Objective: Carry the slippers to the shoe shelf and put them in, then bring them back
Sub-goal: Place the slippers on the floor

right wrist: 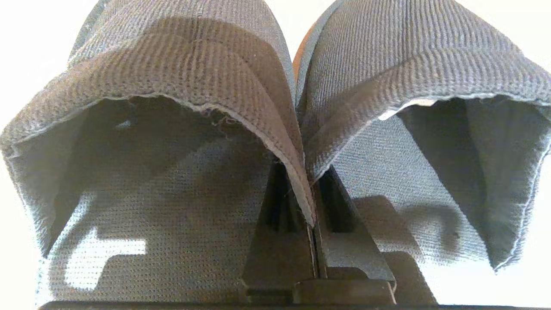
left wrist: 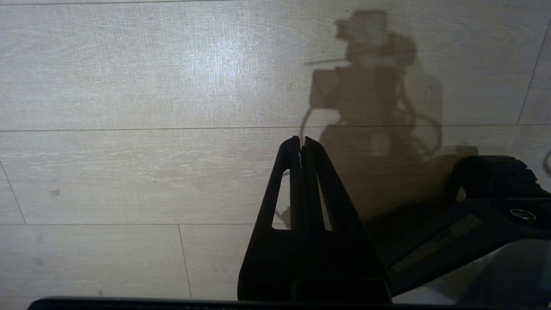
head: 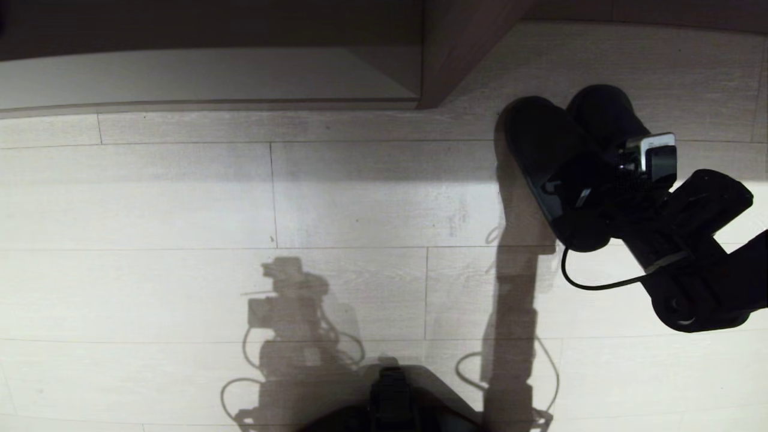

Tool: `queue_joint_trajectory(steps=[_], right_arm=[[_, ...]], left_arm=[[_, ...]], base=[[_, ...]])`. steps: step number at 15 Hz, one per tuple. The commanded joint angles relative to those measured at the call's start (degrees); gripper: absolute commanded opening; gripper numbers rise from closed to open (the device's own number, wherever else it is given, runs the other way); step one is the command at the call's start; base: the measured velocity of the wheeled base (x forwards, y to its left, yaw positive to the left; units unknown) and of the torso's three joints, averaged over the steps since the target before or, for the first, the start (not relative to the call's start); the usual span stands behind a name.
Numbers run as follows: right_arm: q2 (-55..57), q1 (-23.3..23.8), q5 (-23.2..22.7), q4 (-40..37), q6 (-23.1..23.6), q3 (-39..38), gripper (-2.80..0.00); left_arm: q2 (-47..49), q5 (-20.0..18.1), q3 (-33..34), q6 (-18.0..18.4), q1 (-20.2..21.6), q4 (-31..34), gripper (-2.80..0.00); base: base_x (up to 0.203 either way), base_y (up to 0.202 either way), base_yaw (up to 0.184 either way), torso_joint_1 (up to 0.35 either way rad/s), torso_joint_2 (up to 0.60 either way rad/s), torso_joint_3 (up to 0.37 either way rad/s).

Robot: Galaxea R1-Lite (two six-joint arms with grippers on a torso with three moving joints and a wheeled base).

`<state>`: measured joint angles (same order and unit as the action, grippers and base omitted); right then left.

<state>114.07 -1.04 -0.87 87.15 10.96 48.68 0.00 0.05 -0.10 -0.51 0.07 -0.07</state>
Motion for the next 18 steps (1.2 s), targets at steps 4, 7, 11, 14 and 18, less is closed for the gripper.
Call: queue_joint_trajectory(steps=[4,7,11,14,18], right_arm=[[0.8,0.2,1.9,0.5,-1.5,-0.3,0.0],[1.5,0.2,1.8,0.5,-2.0,-2.2,0.0],[3.6,0.6,1.7,0.5,-1.9,-5.1,0.0],[3.5,0.6,1.6,0.5,-1.9,-6.3,0.0],[2.6,0.6,1.5,0.5,-1.9,-8.1,0.0]], left_arm=[[0.0,0.0,0.0,0.0,0.0,0.0,-2.8],[0.0,0.0,0.0,-0.1,0.0,0.0,-2.8],[0.0,0.0,0.1,-0.3,0.0,0.0,-2.8],[0.0,0.0,0.1,-0.3,0.0,0.0,-2.8],[0.0,0.0,0.1,-0.3,0.0,0.0,-2.8]], base=[[0.0,0.0,0.0,0.0,0.0,0.0],[0.0,0.0,0.0,0.0,0.0,0.0],[0.0,0.0,0.0,0.0,0.0,0.0],[0.0,0.0,0.0,0.0,0.0,0.0],[0.0,0.0,0.0,0.0,0.0,0.0]])
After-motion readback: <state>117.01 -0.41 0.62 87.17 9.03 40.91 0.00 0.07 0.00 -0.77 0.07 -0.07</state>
